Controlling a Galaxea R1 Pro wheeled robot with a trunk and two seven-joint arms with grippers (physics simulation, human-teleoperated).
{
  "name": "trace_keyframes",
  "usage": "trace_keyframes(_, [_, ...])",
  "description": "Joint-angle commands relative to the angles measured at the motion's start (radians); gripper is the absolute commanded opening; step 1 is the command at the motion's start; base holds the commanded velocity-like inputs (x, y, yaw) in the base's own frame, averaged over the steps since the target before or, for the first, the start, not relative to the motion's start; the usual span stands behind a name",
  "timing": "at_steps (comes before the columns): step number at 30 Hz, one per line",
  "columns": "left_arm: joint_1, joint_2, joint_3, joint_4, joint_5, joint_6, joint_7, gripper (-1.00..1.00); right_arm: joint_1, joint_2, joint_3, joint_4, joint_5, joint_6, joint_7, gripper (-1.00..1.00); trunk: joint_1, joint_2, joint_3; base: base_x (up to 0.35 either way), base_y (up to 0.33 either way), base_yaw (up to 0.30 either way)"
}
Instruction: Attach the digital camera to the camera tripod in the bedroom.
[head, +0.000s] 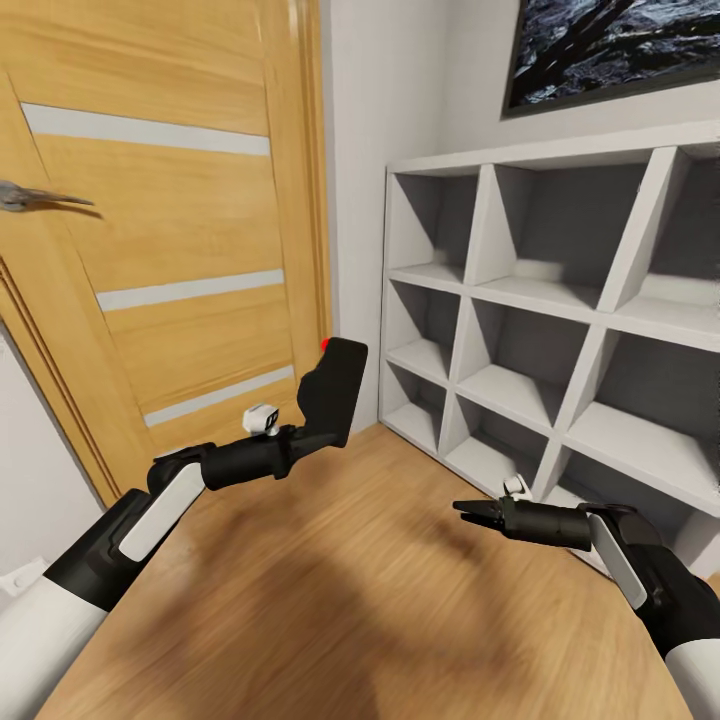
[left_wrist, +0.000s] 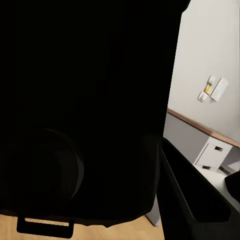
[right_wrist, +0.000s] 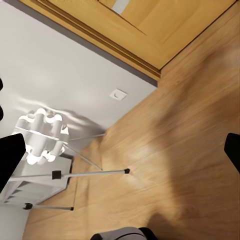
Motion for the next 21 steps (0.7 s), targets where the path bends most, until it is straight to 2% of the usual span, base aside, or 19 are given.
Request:
trace_keyframes(1, [-0.001, 0.001, -0.002, 0.000, 0.008, 0.005, 0.000, -1.00, -0.001, -0.001, 0.002, 0.000, -0.002, 0.003, 0.001, 1.00, -0.001, 0.000, 0.003, 0.000, 0.000, 0.000])
trace_keyframes(19, [-0.001, 0.001, -0.002, 0.000, 0.012, 0.005, 0.000, -1.00, -0.001, -0.001, 0.002, 0.000, -0.002, 0.003, 0.001, 1.00, -0.009, 0.004, 0.073, 0.000, 0.000, 0.000])
trace_keyframes(21, [-0.001, 0.001, -0.002, 0.000, 0.013, 0.005, 0.000, -1.00, -0.001, -0.001, 0.002, 0.000, -0.002, 0.003, 0.001, 1.00, -0.016, 0.018, 0.079, 0.000, 0.000, 0.000])
